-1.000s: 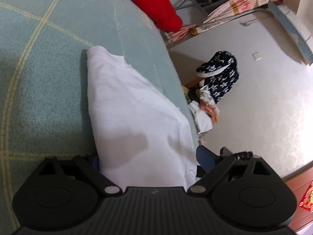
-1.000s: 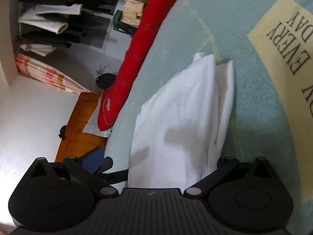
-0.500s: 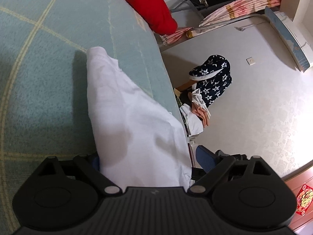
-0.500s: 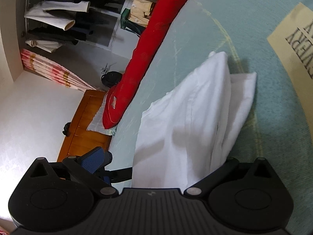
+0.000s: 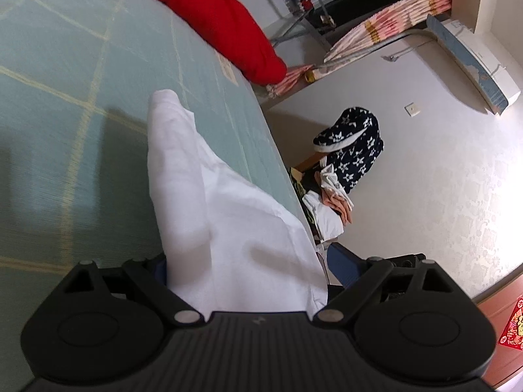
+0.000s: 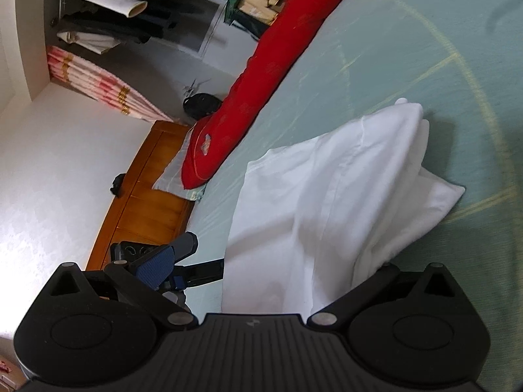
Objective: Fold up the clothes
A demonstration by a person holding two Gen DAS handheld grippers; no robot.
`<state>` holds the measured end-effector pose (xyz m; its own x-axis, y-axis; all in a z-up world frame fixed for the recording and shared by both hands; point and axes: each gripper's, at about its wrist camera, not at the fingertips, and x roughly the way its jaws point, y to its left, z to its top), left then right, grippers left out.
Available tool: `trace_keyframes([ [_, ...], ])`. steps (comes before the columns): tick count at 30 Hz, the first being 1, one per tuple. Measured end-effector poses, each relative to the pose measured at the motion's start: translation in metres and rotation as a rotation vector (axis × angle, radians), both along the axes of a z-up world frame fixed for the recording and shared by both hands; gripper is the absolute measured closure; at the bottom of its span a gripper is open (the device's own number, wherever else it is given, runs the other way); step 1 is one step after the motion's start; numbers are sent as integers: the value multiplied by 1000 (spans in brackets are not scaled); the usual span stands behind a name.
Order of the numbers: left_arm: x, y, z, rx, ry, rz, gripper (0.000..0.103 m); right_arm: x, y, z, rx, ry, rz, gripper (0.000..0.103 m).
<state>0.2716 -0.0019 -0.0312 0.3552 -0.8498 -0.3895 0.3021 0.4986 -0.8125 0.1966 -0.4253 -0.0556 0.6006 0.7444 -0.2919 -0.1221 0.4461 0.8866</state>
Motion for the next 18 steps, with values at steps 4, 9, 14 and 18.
trace_keyframes([
  [4,-9,24,10,6,-20,35,12,5,26,9,-6,-6,36,0],
  [9,-21,63,22,8,-47,87,12,14,65,21,-14,-13,87,0],
  [14,-33,106,32,15,-66,143,12,27,107,31,-14,-19,134,0],
  [18,-39,145,38,31,-73,190,12,40,146,39,-13,-23,174,0],
])
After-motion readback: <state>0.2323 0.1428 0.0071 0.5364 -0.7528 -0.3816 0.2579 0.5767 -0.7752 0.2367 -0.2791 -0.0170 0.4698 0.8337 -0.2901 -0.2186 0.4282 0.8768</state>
